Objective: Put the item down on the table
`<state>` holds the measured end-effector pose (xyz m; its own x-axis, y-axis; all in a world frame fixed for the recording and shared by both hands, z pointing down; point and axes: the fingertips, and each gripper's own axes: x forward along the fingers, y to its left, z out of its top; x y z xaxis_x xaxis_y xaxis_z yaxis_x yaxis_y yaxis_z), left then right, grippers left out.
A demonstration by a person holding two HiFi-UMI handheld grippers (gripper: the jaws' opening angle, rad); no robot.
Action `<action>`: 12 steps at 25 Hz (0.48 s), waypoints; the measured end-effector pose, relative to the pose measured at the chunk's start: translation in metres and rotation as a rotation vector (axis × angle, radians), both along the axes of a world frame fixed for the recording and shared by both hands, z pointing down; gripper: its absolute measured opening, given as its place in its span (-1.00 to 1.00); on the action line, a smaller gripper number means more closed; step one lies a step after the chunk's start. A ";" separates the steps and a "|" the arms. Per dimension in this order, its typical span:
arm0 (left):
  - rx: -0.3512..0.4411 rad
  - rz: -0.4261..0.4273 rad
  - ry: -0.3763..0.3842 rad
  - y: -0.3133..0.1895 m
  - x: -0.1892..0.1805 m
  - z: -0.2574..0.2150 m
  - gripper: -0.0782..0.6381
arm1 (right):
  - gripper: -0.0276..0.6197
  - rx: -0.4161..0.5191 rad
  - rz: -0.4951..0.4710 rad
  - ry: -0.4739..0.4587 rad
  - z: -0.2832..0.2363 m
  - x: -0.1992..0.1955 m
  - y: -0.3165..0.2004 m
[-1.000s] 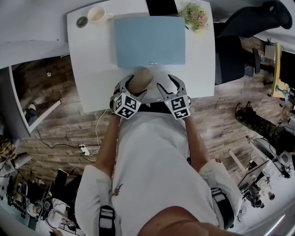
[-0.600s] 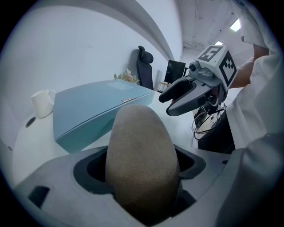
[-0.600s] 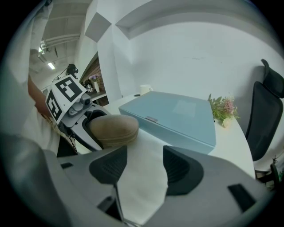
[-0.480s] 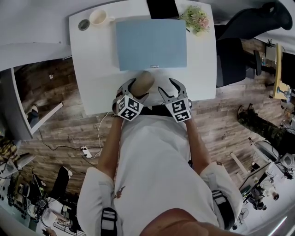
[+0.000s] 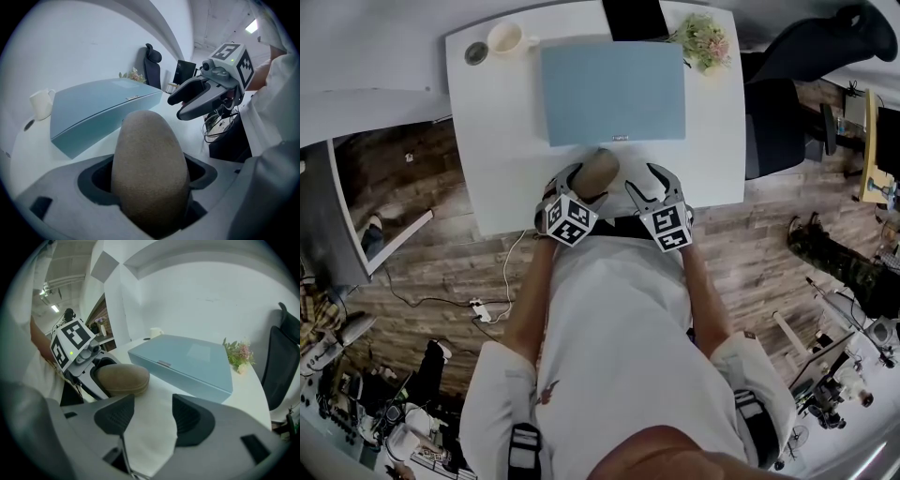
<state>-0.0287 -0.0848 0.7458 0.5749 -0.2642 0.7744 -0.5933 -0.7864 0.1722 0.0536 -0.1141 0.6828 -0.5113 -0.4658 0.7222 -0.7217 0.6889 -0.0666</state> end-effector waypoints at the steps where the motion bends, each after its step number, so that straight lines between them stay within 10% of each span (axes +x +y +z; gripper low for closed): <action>1: -0.002 0.000 -0.001 0.001 0.000 0.001 0.35 | -0.12 -0.001 -0.001 0.000 0.000 -0.001 0.001; 12: -0.004 0.008 -0.013 0.003 -0.002 0.004 0.35 | -0.12 -0.010 -0.026 0.019 0.002 -0.005 0.006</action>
